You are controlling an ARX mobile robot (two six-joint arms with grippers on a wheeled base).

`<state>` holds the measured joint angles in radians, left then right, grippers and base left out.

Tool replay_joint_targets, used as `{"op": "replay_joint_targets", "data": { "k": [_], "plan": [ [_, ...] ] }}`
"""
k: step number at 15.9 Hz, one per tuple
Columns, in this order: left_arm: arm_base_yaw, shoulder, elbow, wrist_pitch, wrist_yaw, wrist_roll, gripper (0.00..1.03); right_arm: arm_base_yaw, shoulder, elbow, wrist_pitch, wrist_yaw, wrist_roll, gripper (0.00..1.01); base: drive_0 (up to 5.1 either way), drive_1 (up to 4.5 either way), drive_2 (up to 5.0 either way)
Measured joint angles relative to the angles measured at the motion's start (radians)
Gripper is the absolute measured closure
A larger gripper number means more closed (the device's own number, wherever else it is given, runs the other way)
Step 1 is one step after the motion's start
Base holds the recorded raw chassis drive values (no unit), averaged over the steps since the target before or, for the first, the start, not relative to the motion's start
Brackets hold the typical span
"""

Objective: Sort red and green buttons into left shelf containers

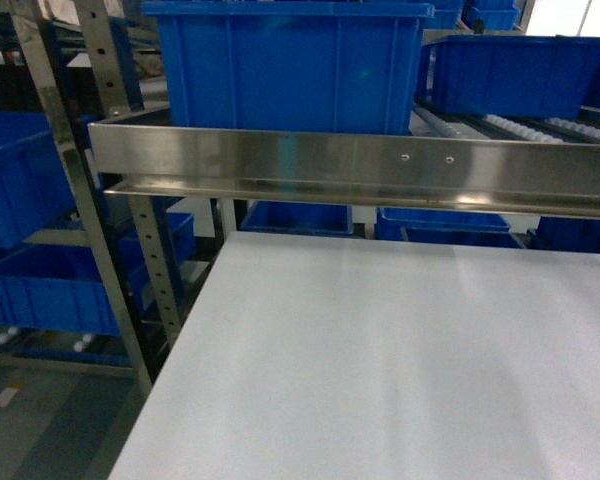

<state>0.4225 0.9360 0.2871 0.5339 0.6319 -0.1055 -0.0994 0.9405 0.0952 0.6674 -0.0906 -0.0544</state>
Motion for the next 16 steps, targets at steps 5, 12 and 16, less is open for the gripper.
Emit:
{"op": "replay_joint_targets", "data": {
  "k": [5, 12, 16],
  "plan": [
    [0.0, 0.0, 0.0, -0.002, 0.0, 0.0, 0.79, 0.0, 0.001, 0.0, -0.001, 0.0, 0.0, 0.74, -5.0, 2.46, 2.5],
    [0.0, 0.0, 0.0, -0.001, 0.0, 0.0, 0.79, 0.0, 0.0, 0.0, -0.002, 0.0, 0.0, 0.74, -5.0, 2.41, 2.4],
    [0.0, 0.0, 0.0, 0.002, 0.0, 0.0, 0.79, 0.0, 0.001, 0.0, -0.002, 0.0, 0.0, 0.74, -4.9, 2.85, 2.0]
  ]
}}
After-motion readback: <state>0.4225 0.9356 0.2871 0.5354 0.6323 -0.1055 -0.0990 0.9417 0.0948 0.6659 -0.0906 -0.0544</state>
